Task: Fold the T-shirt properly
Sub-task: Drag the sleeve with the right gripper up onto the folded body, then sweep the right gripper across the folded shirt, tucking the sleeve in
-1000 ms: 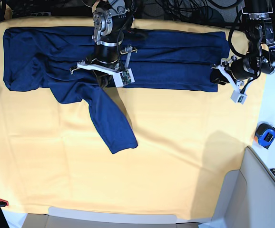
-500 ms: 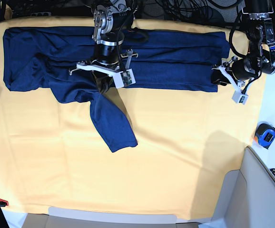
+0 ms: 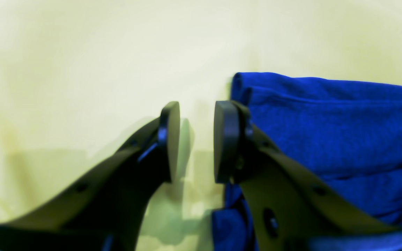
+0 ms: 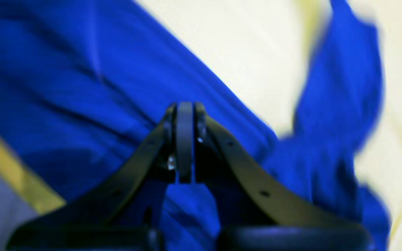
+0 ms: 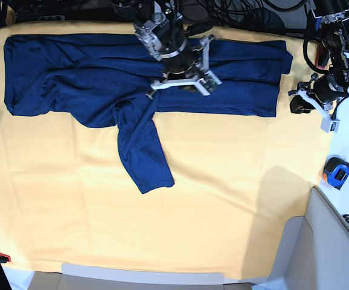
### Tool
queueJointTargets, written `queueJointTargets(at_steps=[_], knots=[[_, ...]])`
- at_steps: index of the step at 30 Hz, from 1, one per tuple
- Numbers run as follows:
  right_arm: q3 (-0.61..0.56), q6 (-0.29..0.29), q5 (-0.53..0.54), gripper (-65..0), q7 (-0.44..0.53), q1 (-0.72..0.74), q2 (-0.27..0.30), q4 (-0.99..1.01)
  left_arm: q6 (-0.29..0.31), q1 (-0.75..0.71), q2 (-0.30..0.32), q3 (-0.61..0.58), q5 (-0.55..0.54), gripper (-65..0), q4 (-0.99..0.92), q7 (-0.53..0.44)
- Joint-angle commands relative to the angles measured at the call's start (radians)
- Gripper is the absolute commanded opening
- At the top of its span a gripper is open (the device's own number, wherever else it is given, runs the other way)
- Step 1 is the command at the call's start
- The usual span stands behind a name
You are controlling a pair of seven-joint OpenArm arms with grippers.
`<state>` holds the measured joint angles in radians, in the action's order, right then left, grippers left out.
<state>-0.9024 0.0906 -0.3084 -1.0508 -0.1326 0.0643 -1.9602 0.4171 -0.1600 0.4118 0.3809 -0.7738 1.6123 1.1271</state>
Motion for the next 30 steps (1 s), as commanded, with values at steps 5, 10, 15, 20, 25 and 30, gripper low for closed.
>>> queueJointTargets(at_steps=[5,10,15,20,25,30], knots=[[-0.137,0.125,0.061,-65.0,0.019,0.089,0.039,-0.003,0.001,0.009,0.016,0.011,-0.014,-48.2,0.015,-0.014],[-0.114,0.119,0.056,-65.0,0.02,0.1,0.032,0.032,0.001,0.009,0.012,0.003,-0.014,-48.2,0.015,-0.014],[0.078,-0.102,0.056,-58.6,0.024,0.095,-0.014,0.026,0.001,0.009,0.002,0.002,-0.014,-48.1,0.013,-0.014],[0.257,-0.151,0.061,-39.7,0.059,0.127,-0.054,0.032,0.001,0.007,0.002,0.0,-0.014,-48.0,0.013,-0.014],[0.54,-0.122,0.117,-36.2,0.129,0.161,-0.111,0.063,0.001,0.007,0.002,0.0,-0.014,-48.0,0.012,-0.011],[0.836,-0.036,0.378,-36.2,0.131,0.251,-0.143,0.21,0.001,0.007,0.002,0.0,-0.014,-48.0,-0.03,-0.014]])
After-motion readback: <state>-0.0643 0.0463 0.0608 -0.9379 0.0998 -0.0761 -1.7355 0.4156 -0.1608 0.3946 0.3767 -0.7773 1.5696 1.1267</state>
